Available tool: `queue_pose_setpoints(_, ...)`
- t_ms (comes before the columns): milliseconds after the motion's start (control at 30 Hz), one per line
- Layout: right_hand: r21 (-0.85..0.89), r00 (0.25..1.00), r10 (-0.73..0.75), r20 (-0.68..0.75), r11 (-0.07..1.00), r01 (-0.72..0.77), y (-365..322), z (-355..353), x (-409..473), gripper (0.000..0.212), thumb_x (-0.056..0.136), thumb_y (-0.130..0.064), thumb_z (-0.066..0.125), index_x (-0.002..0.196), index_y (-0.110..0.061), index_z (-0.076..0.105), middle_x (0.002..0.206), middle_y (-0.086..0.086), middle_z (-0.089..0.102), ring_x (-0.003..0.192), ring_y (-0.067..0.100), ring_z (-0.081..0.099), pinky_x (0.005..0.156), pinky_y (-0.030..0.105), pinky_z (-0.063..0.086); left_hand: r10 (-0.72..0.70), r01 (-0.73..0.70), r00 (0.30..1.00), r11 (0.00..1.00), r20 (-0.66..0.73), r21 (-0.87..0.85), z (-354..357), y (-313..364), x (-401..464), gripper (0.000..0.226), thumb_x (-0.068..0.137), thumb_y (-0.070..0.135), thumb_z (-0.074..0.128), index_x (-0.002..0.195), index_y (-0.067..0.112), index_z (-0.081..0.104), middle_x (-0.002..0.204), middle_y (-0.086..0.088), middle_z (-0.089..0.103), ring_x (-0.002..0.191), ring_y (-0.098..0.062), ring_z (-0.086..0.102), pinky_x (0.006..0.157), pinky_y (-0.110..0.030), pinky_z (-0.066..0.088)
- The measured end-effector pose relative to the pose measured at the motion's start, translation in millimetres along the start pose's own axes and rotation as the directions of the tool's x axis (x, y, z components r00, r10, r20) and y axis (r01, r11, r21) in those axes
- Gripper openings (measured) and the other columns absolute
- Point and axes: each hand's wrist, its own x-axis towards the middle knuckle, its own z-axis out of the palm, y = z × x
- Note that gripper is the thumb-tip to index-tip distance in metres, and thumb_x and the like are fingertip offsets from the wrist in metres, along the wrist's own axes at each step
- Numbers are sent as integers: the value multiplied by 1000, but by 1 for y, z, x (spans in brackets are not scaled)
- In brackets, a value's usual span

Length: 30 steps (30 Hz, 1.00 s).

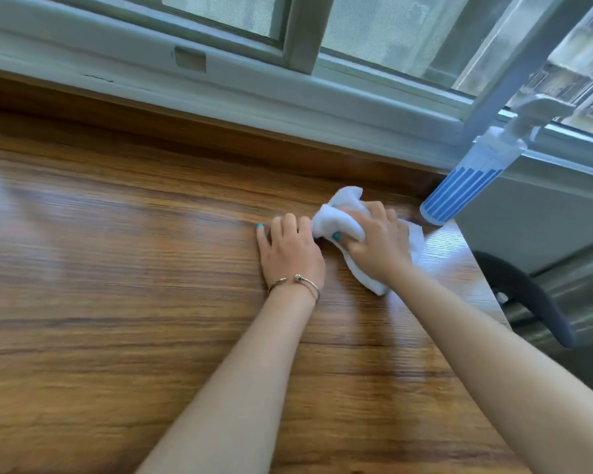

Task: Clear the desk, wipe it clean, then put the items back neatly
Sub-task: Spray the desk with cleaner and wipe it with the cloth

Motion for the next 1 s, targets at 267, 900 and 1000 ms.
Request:
queue_pose_setpoints(267,21,998,55,-22,998,-55,19,11,60,50,91,-53,51,140,-42,43,141,4,41,123,28,41,100,44,35,46,-45,998,998,-36,51,8,3,-10,23,92,23,49,114,20,56,117,-4,50,117,-24,45,112,-53,23)
queue_pose_setpoints(900,229,999,-25,-38,973,33,37,-28,-219,49,79,-59,53,127,-53,48,123,-2,54,100,27,56,88,49,43,315,-315,949,949,24,-12,-1,6,-10,29,84,39,50,101,21,66,106,-3,58,103,-27,52,91,-38,35)
queue_pose_setpoints(1000,176,999,33,3,984,-33,41,-23,-170,49,81,-57,49,130,-53,47,129,-1,52,107,28,53,96,45,36,324,-319,945,942,39,-103,3,6,-9,22,84,28,55,101,20,68,105,-3,61,104,-27,54,91,-35,34)
